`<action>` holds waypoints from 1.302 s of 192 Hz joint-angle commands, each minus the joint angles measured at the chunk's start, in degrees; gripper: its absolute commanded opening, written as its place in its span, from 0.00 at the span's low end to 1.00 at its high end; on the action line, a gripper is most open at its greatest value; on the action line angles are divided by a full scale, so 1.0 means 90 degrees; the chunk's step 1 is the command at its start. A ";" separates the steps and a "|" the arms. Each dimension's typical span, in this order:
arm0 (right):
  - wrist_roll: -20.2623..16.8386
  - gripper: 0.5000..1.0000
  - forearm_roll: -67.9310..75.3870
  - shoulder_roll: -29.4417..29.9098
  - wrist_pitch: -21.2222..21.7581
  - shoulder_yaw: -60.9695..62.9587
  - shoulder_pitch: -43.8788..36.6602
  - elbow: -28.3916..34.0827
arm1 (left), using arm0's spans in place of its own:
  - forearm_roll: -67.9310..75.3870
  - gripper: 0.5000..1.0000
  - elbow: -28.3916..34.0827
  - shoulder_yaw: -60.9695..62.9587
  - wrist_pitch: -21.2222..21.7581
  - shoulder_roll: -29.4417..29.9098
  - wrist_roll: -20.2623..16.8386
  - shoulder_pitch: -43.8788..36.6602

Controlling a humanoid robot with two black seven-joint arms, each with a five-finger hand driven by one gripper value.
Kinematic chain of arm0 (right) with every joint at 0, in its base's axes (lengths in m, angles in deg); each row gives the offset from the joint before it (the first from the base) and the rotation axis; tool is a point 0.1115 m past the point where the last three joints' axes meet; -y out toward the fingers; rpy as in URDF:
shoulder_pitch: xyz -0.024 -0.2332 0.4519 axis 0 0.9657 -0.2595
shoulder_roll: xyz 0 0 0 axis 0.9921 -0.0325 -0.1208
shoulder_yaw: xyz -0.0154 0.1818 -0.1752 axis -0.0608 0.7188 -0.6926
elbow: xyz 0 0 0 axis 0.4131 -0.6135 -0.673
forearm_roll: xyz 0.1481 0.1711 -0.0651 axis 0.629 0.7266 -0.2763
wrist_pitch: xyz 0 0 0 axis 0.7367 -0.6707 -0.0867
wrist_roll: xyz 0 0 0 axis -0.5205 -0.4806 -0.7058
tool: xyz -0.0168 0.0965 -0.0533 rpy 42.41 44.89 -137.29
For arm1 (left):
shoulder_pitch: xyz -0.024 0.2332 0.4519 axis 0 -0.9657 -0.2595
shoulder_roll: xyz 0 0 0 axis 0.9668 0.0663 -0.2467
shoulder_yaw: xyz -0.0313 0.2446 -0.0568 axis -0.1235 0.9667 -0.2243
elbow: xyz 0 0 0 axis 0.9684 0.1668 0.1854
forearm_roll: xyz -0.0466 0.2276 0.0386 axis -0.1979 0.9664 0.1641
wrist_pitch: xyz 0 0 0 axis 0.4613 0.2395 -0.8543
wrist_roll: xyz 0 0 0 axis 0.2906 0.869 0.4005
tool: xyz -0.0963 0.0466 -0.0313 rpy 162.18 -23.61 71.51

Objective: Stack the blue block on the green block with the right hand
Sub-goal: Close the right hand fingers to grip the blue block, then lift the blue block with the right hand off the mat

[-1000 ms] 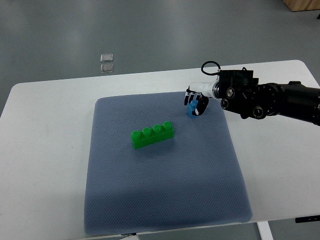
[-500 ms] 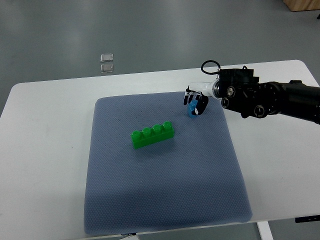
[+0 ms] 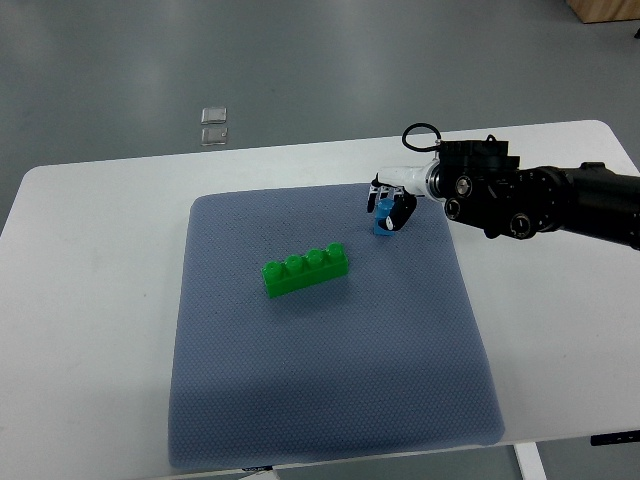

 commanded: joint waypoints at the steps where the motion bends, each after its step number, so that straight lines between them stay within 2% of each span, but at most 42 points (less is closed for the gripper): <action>1: 0.0014 0.17 -0.0006 0.0000 -0.0004 -0.0002 0.0001 0.0000 | 0.0000 1.00 0.0002 0.0002 0.0000 0.0000 -0.0001 0.0000; 37: 0.0043 0.17 -0.0006 -0.0049 -0.0014 -0.0012 -0.0019 0.0058 | 0.0000 1.00 0.0002 0.0002 0.0000 0.0000 -0.0001 0.0000; 86: 0.0033 0.17 0.0033 -0.0293 0.0015 0.0027 -0.0370 0.0478 | 0.0000 1.00 0.0002 0.0002 0.0000 0.0000 -0.0001 0.0000; 134: 0.0014 0.17 0.0179 -0.0694 0.0123 0.0018 -0.1239 0.1406 | 0.0000 1.00 -0.0008 -0.0008 0.0000 0.0000 -0.0001 0.0000; 154: -0.0025 0.17 0.0511 -0.0967 0.0279 -0.0031 -0.1834 0.2157 | 0.0000 1.00 -0.0037 -0.0008 0.0000 0.0000 -0.0001 0.0000; 176: -0.0035 0.17 0.0785 -0.1035 0.0416 -0.0070 -0.2216 0.2441 | 0.0000 1.00 -0.0066 -0.0018 0.0000 0.0000 -0.0001 0.0000; 177: -0.0035 0.17 0.0978 -0.1055 0.0532 -0.0080 -0.2467 0.2606 | 0.0000 1.00 -0.0076 -0.0018 0.0000 0.0000 -0.0001 0.0000; 200: -0.0035 0.17 0.1215 -0.0928 0.0592 -0.0197 -0.2968 0.2803 | 0.0000 1.00 -0.0047 -0.0047 0.0000 0.0000 -0.0001 0.0010; 244: -0.0054 0.16 0.1449 -0.0576 0.0562 -0.0256 -0.3358 0.2812 | 0.0000 1.00 -0.0037 -0.0047 0.0000 0.0000 -0.0001 0.0000; 250: -0.0054 0.16 0.1586 -0.0381 0.0543 -0.0363 -0.3505 0.2812 | 0.0000 1.00 -0.0047 -0.0047 0.0000 0.0000 -0.0001 0.0000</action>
